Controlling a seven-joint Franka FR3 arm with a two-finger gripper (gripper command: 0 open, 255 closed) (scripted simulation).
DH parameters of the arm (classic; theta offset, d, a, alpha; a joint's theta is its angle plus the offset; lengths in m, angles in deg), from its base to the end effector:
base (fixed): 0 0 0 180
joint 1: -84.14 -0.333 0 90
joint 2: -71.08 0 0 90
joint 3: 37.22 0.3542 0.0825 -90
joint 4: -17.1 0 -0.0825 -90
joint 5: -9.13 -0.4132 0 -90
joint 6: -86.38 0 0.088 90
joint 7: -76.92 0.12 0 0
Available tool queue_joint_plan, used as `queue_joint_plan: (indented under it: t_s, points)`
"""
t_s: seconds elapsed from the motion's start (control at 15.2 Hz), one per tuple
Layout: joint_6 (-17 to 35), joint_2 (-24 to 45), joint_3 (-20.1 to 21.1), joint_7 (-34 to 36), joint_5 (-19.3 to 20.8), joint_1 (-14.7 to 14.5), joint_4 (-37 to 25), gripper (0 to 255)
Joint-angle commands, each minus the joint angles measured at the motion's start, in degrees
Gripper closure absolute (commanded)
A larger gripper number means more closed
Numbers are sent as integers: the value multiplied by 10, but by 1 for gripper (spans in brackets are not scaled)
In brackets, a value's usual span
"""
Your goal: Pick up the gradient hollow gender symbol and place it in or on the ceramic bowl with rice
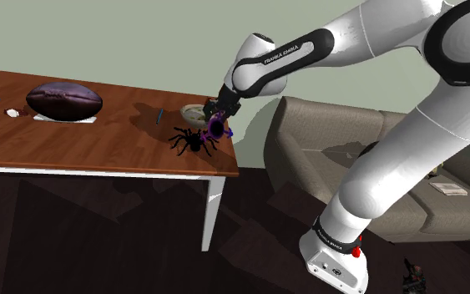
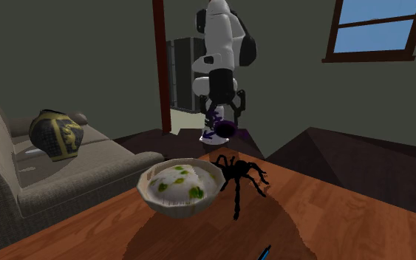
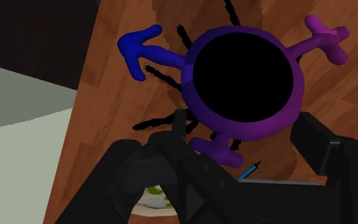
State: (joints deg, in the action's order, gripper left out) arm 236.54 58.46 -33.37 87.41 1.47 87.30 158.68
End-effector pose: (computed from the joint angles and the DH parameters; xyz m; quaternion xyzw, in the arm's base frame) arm 0.5017 0.0043 0.4206 -0.9732 0.1339 -0.1793 0.0537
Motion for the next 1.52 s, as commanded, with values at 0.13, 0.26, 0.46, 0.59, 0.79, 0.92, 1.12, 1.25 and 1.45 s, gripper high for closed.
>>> queue_joint_plan:
  t_s: [0.13, 0.26, 0.46, 0.59, 0.79, 0.92, 1.12, 1.25, 1.45]
  points:
    - [-36, -19, 0, 5, 4, 2, -17, 255]
    - [-52, -26, 0, 6, 6, 2, -26, 255]
    - [-77, -37, 0, 9, 8, 3, -40, 255]
    - [-93, -43, 0, 11, 10, 4, -50, 255]
    - [-118, -51, -1, 13, 11, 5, -66, 255]
    - [-122, -32, -6, 6, 12, 7, -89, 255]
    - [-130, 27, -19, -15, 10, 14, -155, 255]
    - [-139, 67, -27, -28, 8, 19, -202, 255]
    - [-157, 127, -36, -46, 3, 26, -278, 255]
